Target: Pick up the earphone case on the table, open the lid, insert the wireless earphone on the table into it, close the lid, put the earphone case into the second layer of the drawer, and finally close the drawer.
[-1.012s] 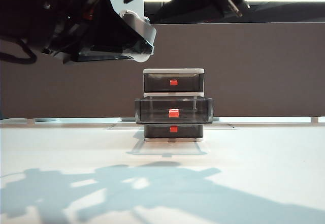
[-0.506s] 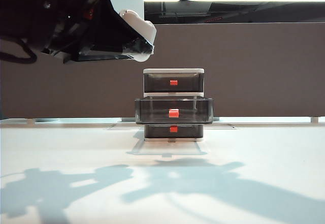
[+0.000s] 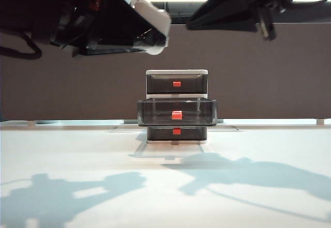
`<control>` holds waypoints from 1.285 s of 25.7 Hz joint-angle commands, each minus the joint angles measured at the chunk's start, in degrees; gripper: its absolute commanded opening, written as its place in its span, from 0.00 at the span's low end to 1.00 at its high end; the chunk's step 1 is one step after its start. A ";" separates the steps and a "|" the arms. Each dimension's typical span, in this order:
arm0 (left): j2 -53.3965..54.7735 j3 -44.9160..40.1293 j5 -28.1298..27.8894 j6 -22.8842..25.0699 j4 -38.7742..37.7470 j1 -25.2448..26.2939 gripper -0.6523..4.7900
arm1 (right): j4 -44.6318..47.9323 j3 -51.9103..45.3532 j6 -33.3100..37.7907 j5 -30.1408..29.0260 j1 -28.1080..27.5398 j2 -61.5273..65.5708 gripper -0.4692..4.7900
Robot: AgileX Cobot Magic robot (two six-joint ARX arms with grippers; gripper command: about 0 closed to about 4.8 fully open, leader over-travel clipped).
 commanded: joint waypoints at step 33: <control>-0.17 0.44 0.17 -10.80 4.57 2.43 0.24 | 3.52 0.28 -4.63 -1.09 0.94 2.49 0.09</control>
